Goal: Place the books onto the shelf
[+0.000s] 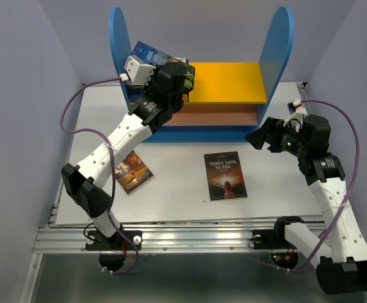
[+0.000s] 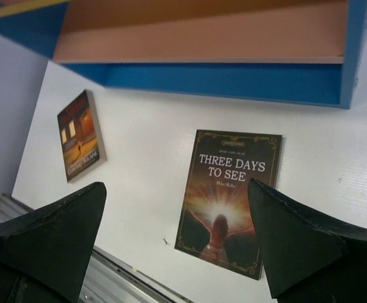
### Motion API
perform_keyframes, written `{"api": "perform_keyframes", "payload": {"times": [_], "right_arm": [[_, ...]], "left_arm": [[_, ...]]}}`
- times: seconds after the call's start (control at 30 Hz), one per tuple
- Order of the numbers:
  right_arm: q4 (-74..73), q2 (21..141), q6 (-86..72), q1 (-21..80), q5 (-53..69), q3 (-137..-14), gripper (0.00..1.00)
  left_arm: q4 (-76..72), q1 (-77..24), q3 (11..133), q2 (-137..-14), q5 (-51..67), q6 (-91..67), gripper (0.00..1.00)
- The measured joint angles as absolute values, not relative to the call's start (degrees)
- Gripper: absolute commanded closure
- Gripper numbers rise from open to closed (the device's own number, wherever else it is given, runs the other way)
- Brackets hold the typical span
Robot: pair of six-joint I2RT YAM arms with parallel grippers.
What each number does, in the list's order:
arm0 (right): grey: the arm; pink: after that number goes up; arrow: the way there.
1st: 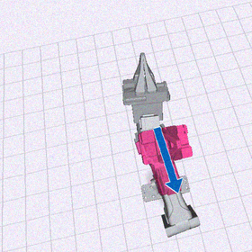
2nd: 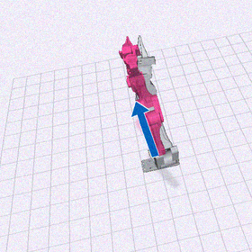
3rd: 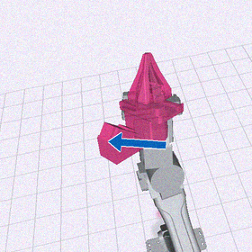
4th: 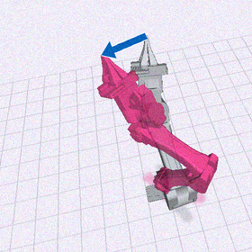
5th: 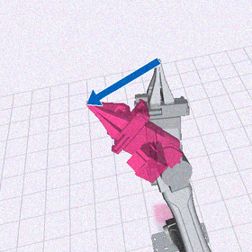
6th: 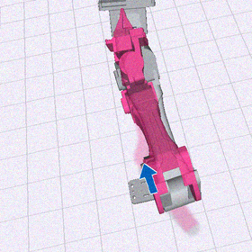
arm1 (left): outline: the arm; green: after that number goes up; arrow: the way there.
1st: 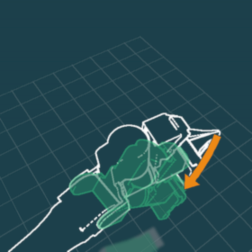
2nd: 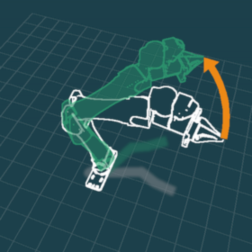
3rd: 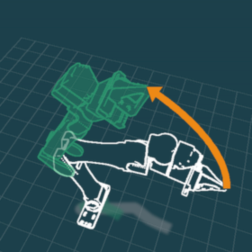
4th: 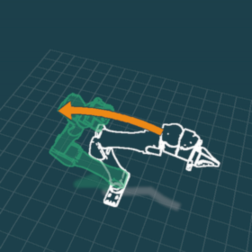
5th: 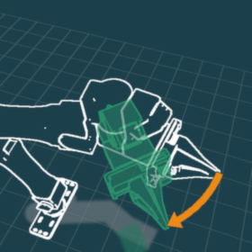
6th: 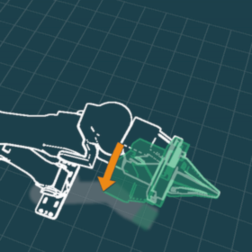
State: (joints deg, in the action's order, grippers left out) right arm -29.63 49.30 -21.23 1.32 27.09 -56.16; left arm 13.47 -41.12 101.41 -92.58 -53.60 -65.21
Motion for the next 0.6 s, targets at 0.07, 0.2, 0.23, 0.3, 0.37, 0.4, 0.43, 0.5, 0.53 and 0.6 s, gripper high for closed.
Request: {"api": "perform_keyframes", "payload": {"times": [0.07, 0.2, 0.23, 0.3, 0.37, 0.4, 0.43, 0.5, 0.53, 0.6], "right_arm": [[-30.26, 50.94, -20.12, 4.84, 26.26, -56.97, 0.0], [-31.09, 53.54, -19.18, 10.68, 24.93, -57.14, 0.0], [-31.14, 54.19, -19.11, 11.81, 24.71, -57.28, 0.0], [-31.14, 55.7, -19.03, 13.5, 23.66, -58.06, 0.0], [-31.16, 57.34, -19.03, 14.81, 22.48, -59.46, 0.0], [-31.09, 58.22, -19.0, 15.59, 21.69, -60.4, 0.0], [-31.03, 59.31, -19.0, 16.34, 20.78, -61.49, 0.0], [-30.92, 60.77, -18.98, 17.82, 19.27, -63.37, 0.0], [-30.7, 61.93, -18.85, 19.09, 18.26, -64.88, 0.0], [-30.55, 64.27, -18.48, 22.11, 16.05, -67.85, 0.0]], "left_arm": [[15.79, -40.71, 104.75, -94.98, -54.43, -68.71, 1.0], [21.78, -39.27, 110.45, -99.5, -54.52, -74.85, 0.71], [23.62, -38.85, 111.72, -100.53, -54.39, -76.16, 0.63], [26.41, -38.17, 113.65, -102.21, -54.22, -78.61, 0.36], [28.58, -37.71, 114.26, -103.04, -53.93, -80.25, 0.28], [28.38, -37.65, 114.3, -103.11, -53.82, -81.08, 0.21], [28.18, -37.58, 114.48, -102.98, -53.65, -81.71, 0.19], [28.62, -37.5, 114.48, -102.13, -53.15, -82.56, 0.13], [28.71, -37.5, 114.32, -101.82, -52.88, -82.59, 0.1], [28.4, -37.5, 112.6, -100.2, -51.79, -82.63, 0.06]]}}
